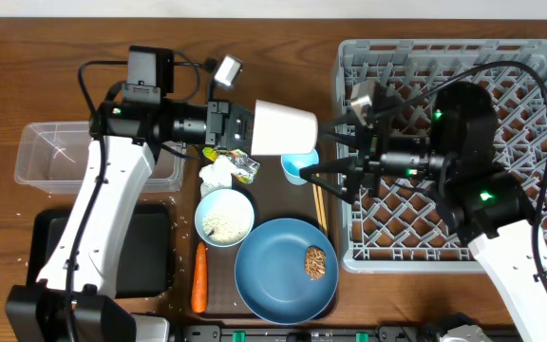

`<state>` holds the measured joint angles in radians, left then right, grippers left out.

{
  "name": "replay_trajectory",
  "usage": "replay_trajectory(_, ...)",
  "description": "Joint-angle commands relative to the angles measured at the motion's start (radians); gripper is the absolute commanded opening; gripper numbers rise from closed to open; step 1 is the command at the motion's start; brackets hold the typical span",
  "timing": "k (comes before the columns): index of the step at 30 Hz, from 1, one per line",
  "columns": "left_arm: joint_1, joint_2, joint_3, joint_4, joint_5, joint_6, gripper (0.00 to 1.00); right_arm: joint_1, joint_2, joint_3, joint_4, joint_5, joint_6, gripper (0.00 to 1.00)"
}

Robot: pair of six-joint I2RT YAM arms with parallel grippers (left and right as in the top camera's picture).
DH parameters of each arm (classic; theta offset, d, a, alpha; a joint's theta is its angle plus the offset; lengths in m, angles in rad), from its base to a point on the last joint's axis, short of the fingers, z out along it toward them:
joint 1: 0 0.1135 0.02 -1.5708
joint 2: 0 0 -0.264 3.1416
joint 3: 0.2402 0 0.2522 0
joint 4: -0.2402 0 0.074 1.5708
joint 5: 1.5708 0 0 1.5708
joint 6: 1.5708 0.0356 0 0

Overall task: Sort waste into correct bins and load items into the dishwasher rack
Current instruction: 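Lift the pink cup and pass it to the right gripper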

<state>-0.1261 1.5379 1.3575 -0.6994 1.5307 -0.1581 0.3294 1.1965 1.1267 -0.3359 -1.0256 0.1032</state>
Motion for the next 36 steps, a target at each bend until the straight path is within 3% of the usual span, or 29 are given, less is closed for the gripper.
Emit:
replay_trajectory(1,-0.016,-0.029,0.011,0.000,0.042,-0.016,0.06,0.016,0.001,0.016,0.012,0.097,-0.032,0.89)
replay_trajectory(11,-0.055,-0.037,0.011,0.002,0.042,-0.038,0.06,0.021,0.009,0.016,0.090,0.131,-0.056,0.96)
replay_trajectory(15,-0.066,-0.036,0.011,0.002,0.042,-0.038,0.06,0.047,0.023,0.016,0.135,0.022,-0.092,0.96)
replay_trajectory(20,-0.065,-0.036,0.011,0.002,0.042,-0.039,0.06,0.064,0.024,0.016,0.140,-0.026,-0.135,0.89)
replay_trajectory(25,-0.065,-0.037,0.011,0.002,0.042,-0.039,0.06,0.064,0.025,0.016,0.138,-0.026,-0.134,0.67)
replay_trajectory(28,-0.065,-0.036,0.011,0.002,0.042,-0.039,0.06,0.065,0.025,0.016,0.142,-0.028,-0.115,0.59)
replay_trajectory(36,-0.065,-0.037,0.011,0.003,0.042,-0.039,0.06,0.064,0.025,0.016,0.138,-0.064,-0.115,0.52)
